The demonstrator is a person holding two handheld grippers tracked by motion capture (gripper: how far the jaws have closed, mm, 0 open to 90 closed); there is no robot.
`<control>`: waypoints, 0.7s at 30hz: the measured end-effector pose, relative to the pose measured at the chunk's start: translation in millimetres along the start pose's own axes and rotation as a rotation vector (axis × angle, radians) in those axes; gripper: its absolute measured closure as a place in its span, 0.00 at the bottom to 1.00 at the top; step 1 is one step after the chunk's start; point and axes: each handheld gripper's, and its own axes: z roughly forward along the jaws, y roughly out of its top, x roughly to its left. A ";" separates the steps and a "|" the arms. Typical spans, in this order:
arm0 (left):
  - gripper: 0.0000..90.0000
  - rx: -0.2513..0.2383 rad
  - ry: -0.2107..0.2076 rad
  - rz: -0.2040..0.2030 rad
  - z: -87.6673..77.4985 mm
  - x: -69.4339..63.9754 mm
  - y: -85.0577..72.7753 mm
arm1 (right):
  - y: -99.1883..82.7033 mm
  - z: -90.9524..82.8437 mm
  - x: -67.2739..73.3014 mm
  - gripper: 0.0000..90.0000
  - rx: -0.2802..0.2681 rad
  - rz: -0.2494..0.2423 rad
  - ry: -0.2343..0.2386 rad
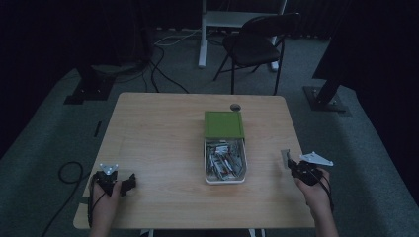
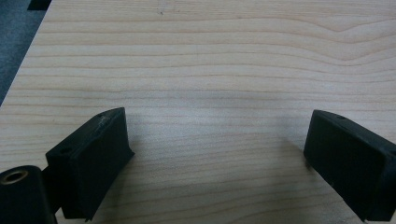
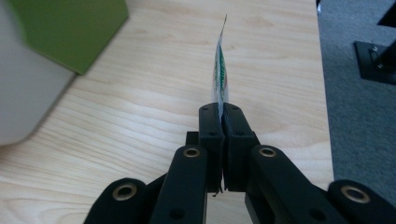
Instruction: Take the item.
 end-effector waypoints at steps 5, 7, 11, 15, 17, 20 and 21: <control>0.08 0.000 0.000 0.000 0.0 0.0 0.0 | -6.8 9.2 0.6 0.98 0.029 -0.005 0.000; 0.08 0.000 0.000 0.000 0.0 0.0 0.0 | -7.4 10.6 3.3 0.98 0.037 -0.017 -0.006; 0.08 0.000 0.000 0.000 0.0 0.0 0.0 | -6.6 13.6 11.5 0.98 0.047 -0.046 0.007; 0.08 0.000 0.000 0.000 0.0 0.0 0.0 | -8.1 20.2 21.3 0.98 0.067 -0.060 0.039; 0.08 0.000 0.000 0.000 0.0 0.0 0.0 | -10.1 24.8 25.0 0.98 0.077 -0.064 0.051; 0.08 0.000 0.000 0.000 0.0 0.0 0.0 | -12.5 30.9 30.3 0.98 0.091 -0.070 0.068; 0.08 0.000 0.000 0.000 0.0 0.0 0.0 | -12.9 32.5 32.5 0.98 0.097 -0.074 0.073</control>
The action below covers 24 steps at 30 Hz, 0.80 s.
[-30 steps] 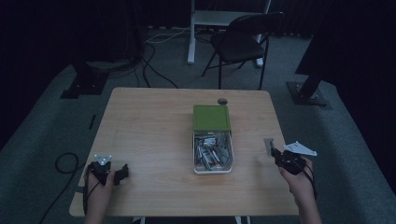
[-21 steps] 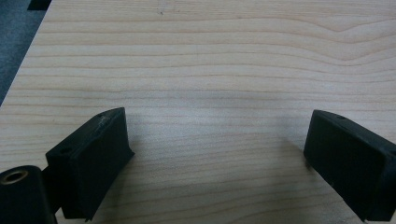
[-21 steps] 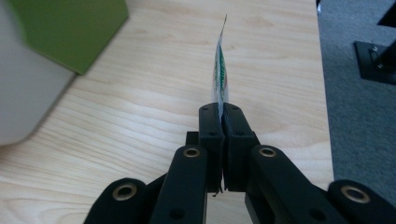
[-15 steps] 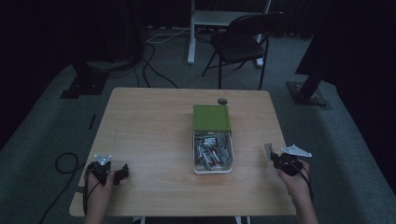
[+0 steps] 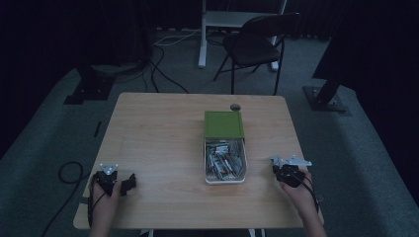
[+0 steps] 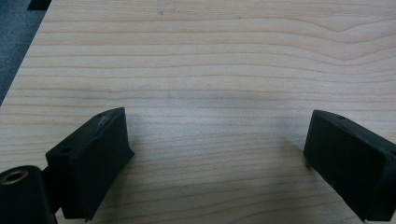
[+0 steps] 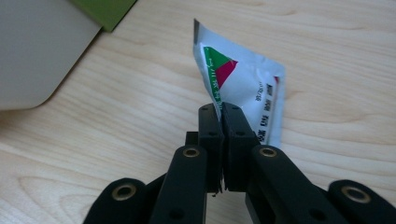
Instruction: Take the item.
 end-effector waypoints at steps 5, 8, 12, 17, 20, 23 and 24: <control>0.08 0.000 0.000 0.000 0.0 0.0 0.0 | 0.8 9.5 11.6 0.98 0.031 -0.038 0.018; 0.08 0.000 0.000 0.000 0.0 0.0 0.0 | 0.3 16.2 17.1 0.98 0.052 -0.050 0.030; 0.08 0.000 0.000 0.000 0.0 0.1 0.0 | 1.5 18.5 21.1 0.97 0.057 -0.054 0.038; 0.08 0.001 0.000 0.000 0.0 0.0 0.0 | 3.6 19.0 23.1 0.94 0.073 -0.059 0.044; 0.08 0.000 0.000 0.000 0.0 0.0 -0.1 | 2.9 19.7 21.5 0.89 0.058 -0.047 0.055; 0.06 0.005 -0.005 0.004 1.3 -1.0 0.6 | 1.8 19.4 21.4 0.81 0.044 -0.034 0.070; 0.04 0.008 -0.007 0.007 1.7 -1.3 0.9 | 1.5 18.4 21.7 0.76 0.040 -0.034 0.077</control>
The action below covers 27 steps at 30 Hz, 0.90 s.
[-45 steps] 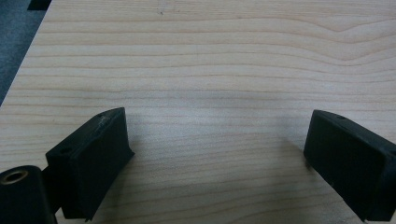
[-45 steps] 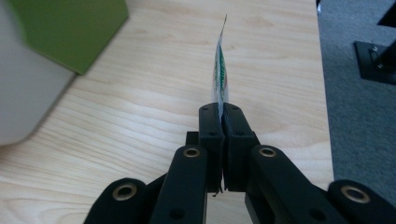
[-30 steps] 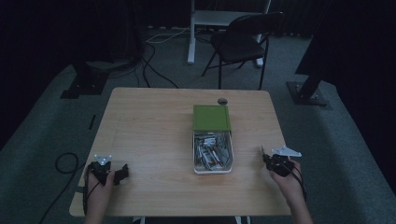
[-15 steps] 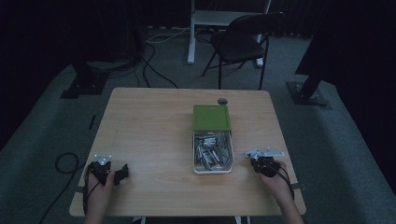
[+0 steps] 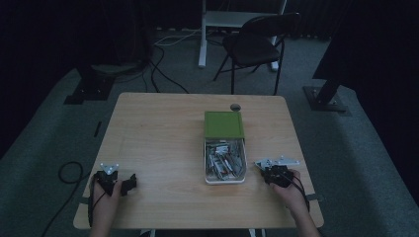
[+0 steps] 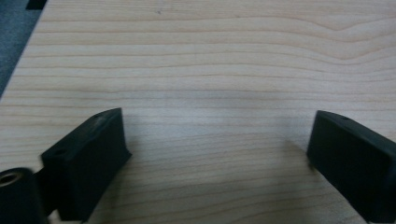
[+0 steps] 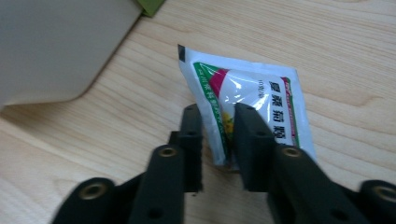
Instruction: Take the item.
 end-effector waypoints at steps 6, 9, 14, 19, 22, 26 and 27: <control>0.04 0.000 0.000 -0.001 0.0 -0.1 0.0 | -1.9 -4.6 3.3 0.58 -0.052 0.014 0.032; 0.04 0.003 0.000 0.001 -0.2 -0.5 0.0 | -2.3 -9.5 6.5 0.51 -0.075 0.002 0.056; 0.04 0.002 0.000 0.001 -0.1 -0.7 0.0 | -4.6 -16.7 11.4 0.34 -0.087 -0.009 0.127; 0.03 0.003 0.002 -0.002 0.1 -1.3 0.2 | -8.2 -18.5 10.4 0.27 -0.094 -0.007 0.119; 0.03 0.006 0.001 0.002 0.2 -2.3 0.6 | -11.1 -18.9 10.3 0.20 -0.083 -0.018 0.129; 0.03 0.002 -0.059 0.079 -1.4 -8.2 -0.7 | -12.5 -19.4 10.8 0.15 -0.076 -0.033 0.148; 0.03 0.002 -0.059 0.079 -1.4 -8.2 -0.7 | -12.5 -19.4 10.8 0.15 -0.076 -0.033 0.148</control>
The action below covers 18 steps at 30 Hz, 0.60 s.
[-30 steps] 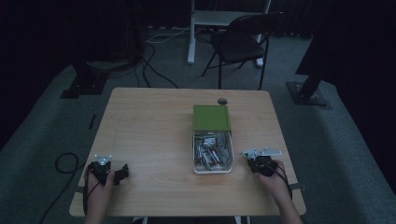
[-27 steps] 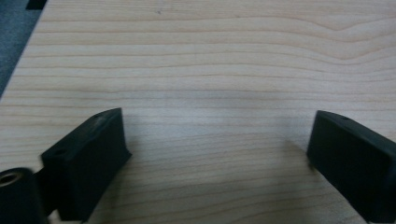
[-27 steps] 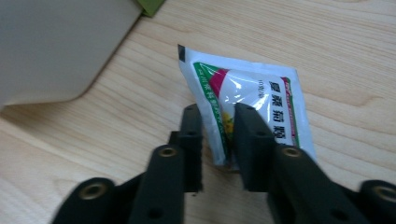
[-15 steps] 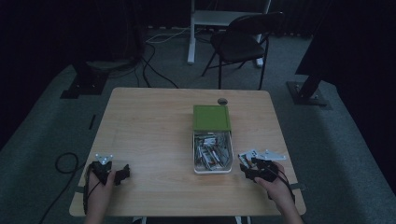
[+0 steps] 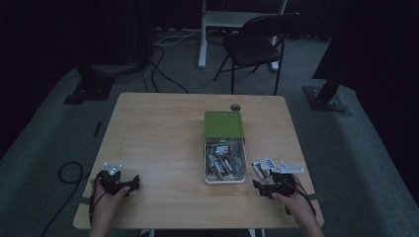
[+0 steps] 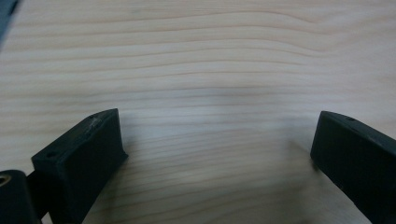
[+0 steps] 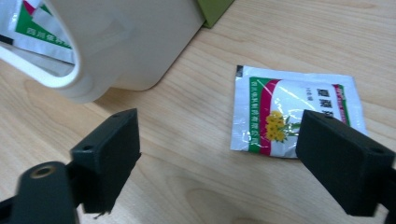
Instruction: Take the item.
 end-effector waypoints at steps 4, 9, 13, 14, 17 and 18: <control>0.03 0.006 -0.074 0.099 -0.8 -15.2 1.2 | -1.5 2.0 1.4 0.15 0.010 -0.026 0.011; 0.03 0.024 -0.121 0.171 -2.6 -27.8 3.2 | -2.2 2.4 1.6 0.15 0.020 -0.039 0.040; 0.03 0.017 -0.153 0.219 -6.7 -40.1 4.7 | -2.6 2.3 4.3 0.15 0.028 -0.066 0.076; 0.03 0.017 -0.164 0.236 -7.9 -43.3 5.4 | -2.6 2.6 5.1 0.15 0.024 -0.069 0.075; 0.03 0.009 -0.194 0.270 -10.8 -54.1 7.5 | -1.7 3.0 8.4 0.15 0.019 -0.089 0.081; 0.03 0.009 -0.194 0.270 -10.8 -54.1 7.5 | -1.7 3.0 8.4 0.15 0.019 -0.089 0.081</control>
